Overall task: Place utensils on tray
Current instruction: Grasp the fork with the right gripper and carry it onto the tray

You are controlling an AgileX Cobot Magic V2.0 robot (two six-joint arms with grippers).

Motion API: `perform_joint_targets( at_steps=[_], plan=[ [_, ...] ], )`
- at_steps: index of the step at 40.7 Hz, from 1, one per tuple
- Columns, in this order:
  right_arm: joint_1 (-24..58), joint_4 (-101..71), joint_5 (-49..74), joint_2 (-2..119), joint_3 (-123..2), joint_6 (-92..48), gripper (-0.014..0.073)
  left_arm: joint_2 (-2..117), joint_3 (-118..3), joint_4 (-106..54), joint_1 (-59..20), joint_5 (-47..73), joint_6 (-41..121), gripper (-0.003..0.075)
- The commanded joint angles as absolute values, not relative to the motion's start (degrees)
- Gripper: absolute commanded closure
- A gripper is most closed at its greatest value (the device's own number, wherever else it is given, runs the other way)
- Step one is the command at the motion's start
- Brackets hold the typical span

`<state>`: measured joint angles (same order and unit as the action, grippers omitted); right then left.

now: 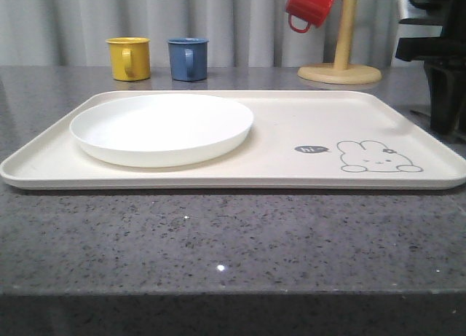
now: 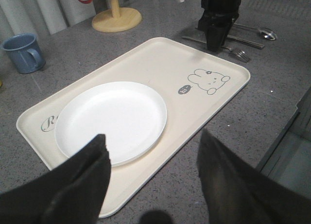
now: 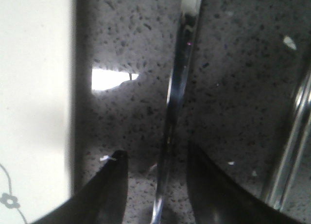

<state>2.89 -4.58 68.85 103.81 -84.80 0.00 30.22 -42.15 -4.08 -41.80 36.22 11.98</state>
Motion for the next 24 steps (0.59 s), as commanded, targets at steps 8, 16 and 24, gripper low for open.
perform_joint_targets(
  at_steps=[8, 16, 24],
  plan=[
    [2.8, -4.92, 70.24, 101.91, -86.8, 0.0, 0.0383, 30.37, -43.59, -4.87, -42.19, 31.73, 11.26, 0.033],
    [2.8, -4.92, 71.2, 101.91, -86.8, 0.0, 0.0564, 30.37, -43.59, -4.87, -42.19, 31.73, 11.26, 0.033],
    [2.8, -4.76, 71.25, 101.91, -86.8, 0.0, 0.0569, 30.37, -43.59, -4.87, -42.19, 31.73, 11.26, 0.033]
  ],
)
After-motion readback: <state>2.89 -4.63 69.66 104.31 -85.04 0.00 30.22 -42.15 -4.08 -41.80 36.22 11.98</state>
